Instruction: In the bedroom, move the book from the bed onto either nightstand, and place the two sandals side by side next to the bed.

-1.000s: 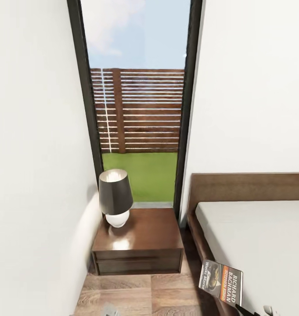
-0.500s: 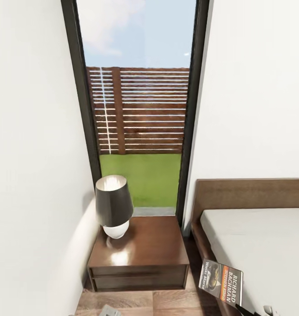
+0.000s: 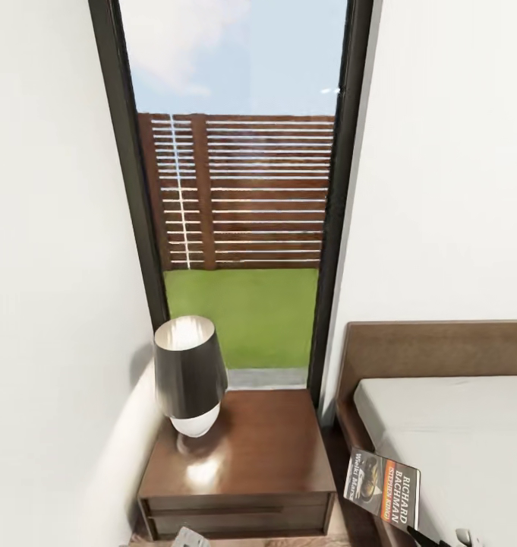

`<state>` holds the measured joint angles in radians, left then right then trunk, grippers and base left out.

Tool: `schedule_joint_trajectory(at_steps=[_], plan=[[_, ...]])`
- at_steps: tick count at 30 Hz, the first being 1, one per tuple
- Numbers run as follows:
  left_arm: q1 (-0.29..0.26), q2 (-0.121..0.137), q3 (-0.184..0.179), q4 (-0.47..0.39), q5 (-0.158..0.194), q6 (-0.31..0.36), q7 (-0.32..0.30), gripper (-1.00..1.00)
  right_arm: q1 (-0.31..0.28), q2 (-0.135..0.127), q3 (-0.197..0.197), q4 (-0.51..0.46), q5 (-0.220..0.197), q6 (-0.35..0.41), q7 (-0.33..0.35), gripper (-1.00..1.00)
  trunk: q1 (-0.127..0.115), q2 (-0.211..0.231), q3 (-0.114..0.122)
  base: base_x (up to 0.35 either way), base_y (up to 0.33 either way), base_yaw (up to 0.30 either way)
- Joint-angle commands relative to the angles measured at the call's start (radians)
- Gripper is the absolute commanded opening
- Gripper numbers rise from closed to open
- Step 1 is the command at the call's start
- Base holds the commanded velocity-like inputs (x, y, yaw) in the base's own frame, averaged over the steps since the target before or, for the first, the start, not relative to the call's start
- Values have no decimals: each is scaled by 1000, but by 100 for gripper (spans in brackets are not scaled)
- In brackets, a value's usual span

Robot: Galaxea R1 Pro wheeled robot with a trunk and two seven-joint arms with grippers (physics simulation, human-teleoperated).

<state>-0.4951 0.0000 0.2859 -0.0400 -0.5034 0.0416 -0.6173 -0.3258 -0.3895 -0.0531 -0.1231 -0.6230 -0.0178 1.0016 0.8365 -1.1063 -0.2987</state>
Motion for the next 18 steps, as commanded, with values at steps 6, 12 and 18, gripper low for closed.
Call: schedule_joint_trajectory(at_steps=[6, 12, 18], plan=[[0, 0, 9, -1, -7, 4, -4, 100, -1, 0, -10, 0, 3, -2, 3, -100, 1, -1, -1, 260, 0, 0], [0, 0, 9, -1, -7, 4, -5, 100, -1, 0, -10, 0, 3, -2, 3, -100, 1, -1, -1, 55, 0, 0], [0, 0, 9, -1, -7, 4, -5, 100, -1, 0, -10, 0, 3, -2, 3, -100, 1, -1, -1, 232, 0, 0]])
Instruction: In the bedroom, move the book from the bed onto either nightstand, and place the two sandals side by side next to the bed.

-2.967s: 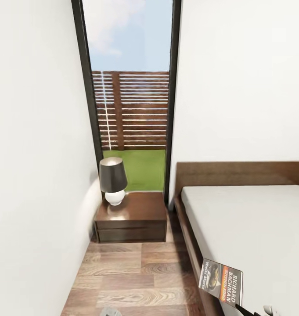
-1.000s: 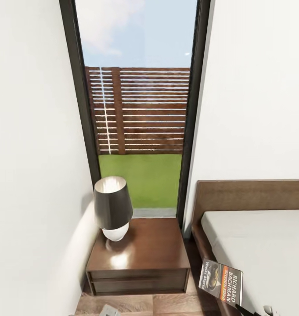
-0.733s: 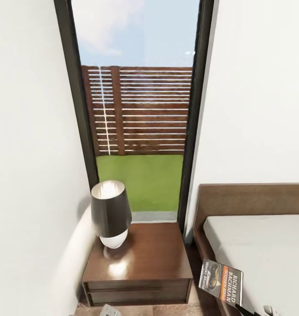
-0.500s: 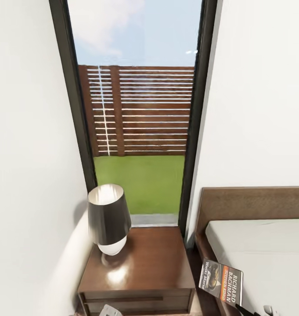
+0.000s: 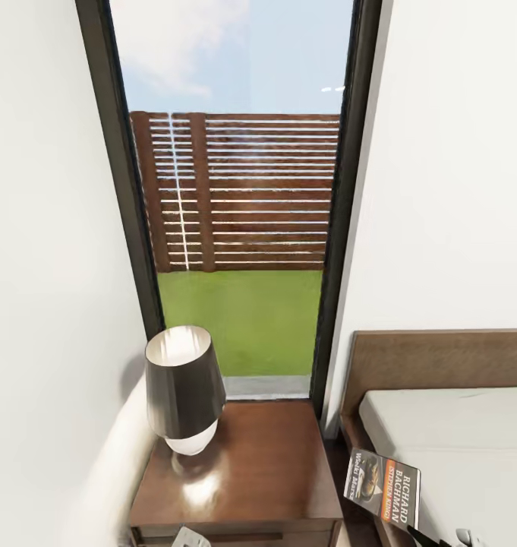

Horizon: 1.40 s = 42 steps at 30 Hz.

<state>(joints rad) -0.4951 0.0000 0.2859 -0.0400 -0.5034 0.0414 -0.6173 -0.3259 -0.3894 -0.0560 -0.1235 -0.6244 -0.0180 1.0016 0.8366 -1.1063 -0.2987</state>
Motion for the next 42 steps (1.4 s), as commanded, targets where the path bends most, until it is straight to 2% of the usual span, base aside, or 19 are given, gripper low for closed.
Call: schedule_joint_trajectory(at_steps=[1, 12, 27, 33, 35, 37, 38, 41, 42], plan=[[0, 0, 9, -1, -7, 5, -4, 100, -1, 0, -7, 1, 5, -2, 3, -100, 1, -1, -1, 308, 0, 0], [0, 0, 9, -1, -7, 5, -5, 100, -1, 0, -7, 1, 5, -2, 3, -100, 1, -1, -1, 286, 0, 0], [0, 0, 10, -1, -7, 4, -6, 100, -1, 0, -7, 1, 6, -2, 2, -100, 1, -1, -1, 9, 0, 0], [0, 2, 13, -1, -3, 0, -30, 100, -1, 0, -7, 1, 6, -2, 3, -100, 1, -1, -1, 0, 0, 0], [0, 3, 15, -3, -2, -1, -77, 100, -1, 0, -7, 1, 6, -2, 3, -100, 1, -1, -1, 0, 0, 0], [0, 6, 18, -8, 1, -1, -202, 100, -1, 0, -7, 1, 6, -2, 3, -100, 1, -1, -1, 0, 0, 0], [0, 7, 19, -10, 3, -1, -242, 100, -1, 0, -7, 1, 6, -2, 3, -100, 1, -1, -1, 0, 0, 0], [0, 8, 29, -77, 26, 3, -474, 100, -1, 0, -7, 1, 6, -2, 2, -100, 1, -1, -1, 0, 0, 0], [0, 7, 30, -98, 29, 4, -500, 100, -1, 0, -7, 1, 6, -2, 2, -100, 1, -1, -1, 0, 0, 0]])
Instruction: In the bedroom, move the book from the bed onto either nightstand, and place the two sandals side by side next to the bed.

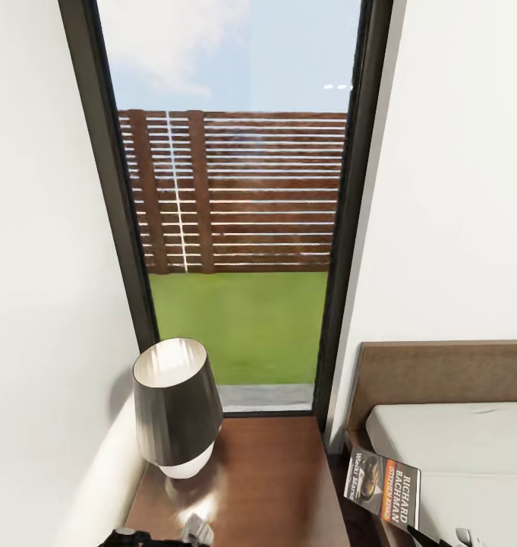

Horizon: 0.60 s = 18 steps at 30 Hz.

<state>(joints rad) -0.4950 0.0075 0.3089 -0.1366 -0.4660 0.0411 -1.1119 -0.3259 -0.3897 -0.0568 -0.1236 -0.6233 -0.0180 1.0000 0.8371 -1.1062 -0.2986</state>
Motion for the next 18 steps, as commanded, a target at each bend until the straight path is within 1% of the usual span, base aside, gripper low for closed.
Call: schedule_joint_trajectory(at_steps=[1, 2, 3, 4, 5, 6, 7, 8, 9, 10, 11, 13, 18], plan=[[0, -2, 8, -49, -1, 9, -46, 100, -1, 0, -6, 1, 5, -2, 3, -100, 0, -1, -1, 0, 0, 0], [0, -3, 9, -75, 2, 13, -61, 100, -1, 0, -6, 1, 5, -2, 2, -100, 0, -1, -1, 0, 0, 0], [0, -4, 9, -127, 12, 28, -83, 100, -1, 0, -6, 1, 5, -2, 2, -100, 0, -1, -1, 0, 0, 0], [-1, -6, 9, -151, 19, 38, -92, 100, -1, 0, -6, 1, 5, -2, 3, -100, 0, -1, -1, 0, 0, 0], [-1, -11, 9, -196, 36, 65, -109, 100, -1, 0, -6, 1, 5, -2, 3, -100, 0, -1, -1, 0, 0, 0], [-2, -14, 9, -217, 45, 81, -118, 100, -1, 0, -6, 1, 5, -2, 3, -100, 0, -1, -1, 0, 0, 0], [-3, -20, 9, -255, 68, 113, -140, 100, -1, 0, -6, 1, 5, -2, 3, -100, 0, -1, -1, 0, 0, 0], [-4, -27, 9, -292, 90, 144, -168, 100, -1, 0, -6, 1, 5, -2, 3, -100, 0, -1, -1, 0, 0, 0], [-6, -33, 9, -349, 118, 184, -222, 100, -1, 0, -6, 1, 7, -2, 3, -100, 0, -1, -1, 0, 0, 0], [-7, -35, 8, -384, 130, 205, -261, 100, -1, 1, -6, 1, 8, -2, 2, -100, 0, -1, -1, 0, 0, 0], [-7, -37, 8, -410, 137, 219, -294, 100, -1, 1, -6, 1, 9, -2, 2, -100, 0, -1, -1, 0, 0, 0], [-8, -39, 7, -437, 145, 234, -332, 100, -1, 1, -6, 1, 11, -1, 2, -100, 0, -1, -1, 0, 0, 0], [-8, -40, 3, -453, 147, 241, -354, 100, -1, 1, -5, -1, 13, 6, 6, -100, 0, -1, -1, 0, 0, 0]])
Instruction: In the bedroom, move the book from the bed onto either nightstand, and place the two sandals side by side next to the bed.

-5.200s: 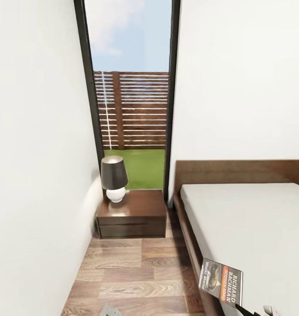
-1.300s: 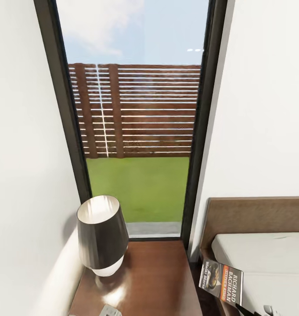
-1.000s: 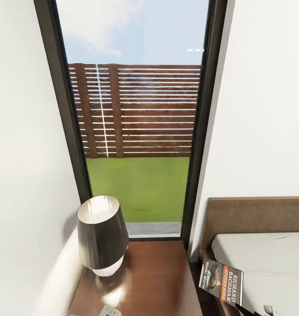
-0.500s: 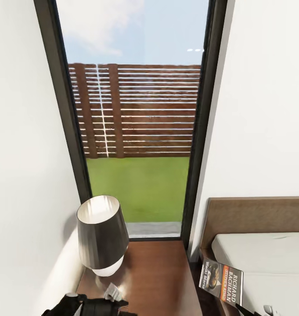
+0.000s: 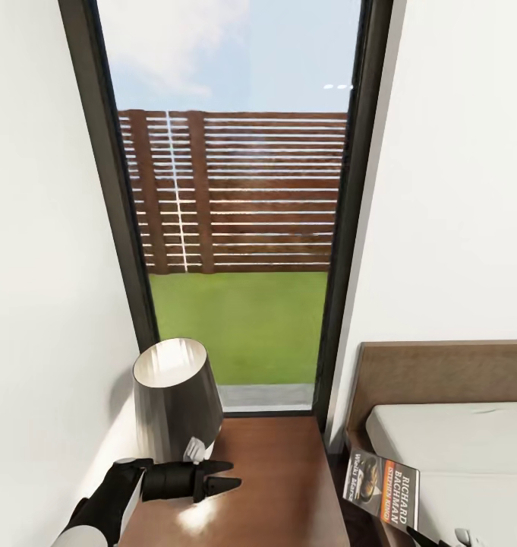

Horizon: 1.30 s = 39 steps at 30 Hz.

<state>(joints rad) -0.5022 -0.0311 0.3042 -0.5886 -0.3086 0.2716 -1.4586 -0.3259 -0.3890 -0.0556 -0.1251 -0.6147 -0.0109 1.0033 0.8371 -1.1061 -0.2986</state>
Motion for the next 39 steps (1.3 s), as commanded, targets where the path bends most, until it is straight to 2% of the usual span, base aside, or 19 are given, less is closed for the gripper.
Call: schedule_joint_trajectory(at_steps=[1, 5, 8, 9, 10, 12, 13, 15, 16, 18, 21, 27, 31, 33, 34, 39], plan=[[-1, -1, 8, -2, -11, 11, -9, 100, -1, 0, -6, 0, 4, 3, 4, -100, 0, -1, -1, 0, 0, 0], [-1, -1, 7, -2, -12, 11, -9, 100, -1, -1, -9, -20, 5, 34, 5, -100, 0, -1, -1, 0, 0, 0], [-1, -2, 7, -2, -14, 11, -8, 100, -2, -1, -9, -108, 5, 141, 5, -100, 0, -1, -1, 0, 0, 0], [-1, -1, 7, -2, -14, 11, -8, 100, -2, -1, -9, -166, 5, 212, 5, -100, 0, -1, -1, 0, 0, 0], [-1, -2, 8, -2, -14, 11, -8, 100, -2, -1, -9, -198, 5, 251, 5, -100, 0, -1, -1, 0, 0, 0], [-1, -2, 7, -2, -15, 11, -8, 100, -2, -2, -10, -329, 4, 419, 5, -100, 0, -1, -1, 0, 0, 0], [-1, -2, 7, -2, -15, 11, -8, 100, -2, -3, -11, -360, 4, 460, 5, -100, 0, -1, -1, 0, 0, 0], [-1, -2, 7, -2, -15, 11, -8, 100, -2, -6, -14, -456, 4, 598, 5, -100, 0, -1, -1, 0, 0, 0], [-1, -2, 7, -2, -15, 11, -8, 100, -2, -6, -15, -473, 4, 631, 5, -100, 0, -1, -1, 0, 0, 0], [-1, -2, 8, -2, -15, 11, -8, 100, -3, -7, -17, -514, 4, 756, 4, -100, 0, -1, -1, 0, 0, 0], [-1, -2, 9, -2, -14, 11, -7, 100, -4, -8, -18, -535, 4, 849, 3, -100, 0, -1, -1, 0, 0, 0], [-1, -3, 10, -2, -15, 11, -6, 100, -10, -4, -18, -543, 0, 933, 1, -100, 0, -1, -1, 0, 0, 0], [-1, -2, 11, -2, -13, 10, -7, 100, -33, 8, -17, -543, -6, 947, -1, -100, 0, -1, -1, 0, 0, 0], [-1, -2, 12, -2, -11, 10, -8, 100, -55, 37, -17, -543, -7, 949, -1, -100, 0, -1, -1, 0, 0, 0], [-1, -1, 12, -2, -10, 10, -9, 100, -65, 65, -17, -542, -7, 949, -2, -100, 0, -1, -1, 0, 0, 0], [-1, -2, 12, -1, -8, 11, -5, 100, -80, 148, -17, -540, -6, 948, -5, -100, 0, -1, -1, 0, 0, 0]])
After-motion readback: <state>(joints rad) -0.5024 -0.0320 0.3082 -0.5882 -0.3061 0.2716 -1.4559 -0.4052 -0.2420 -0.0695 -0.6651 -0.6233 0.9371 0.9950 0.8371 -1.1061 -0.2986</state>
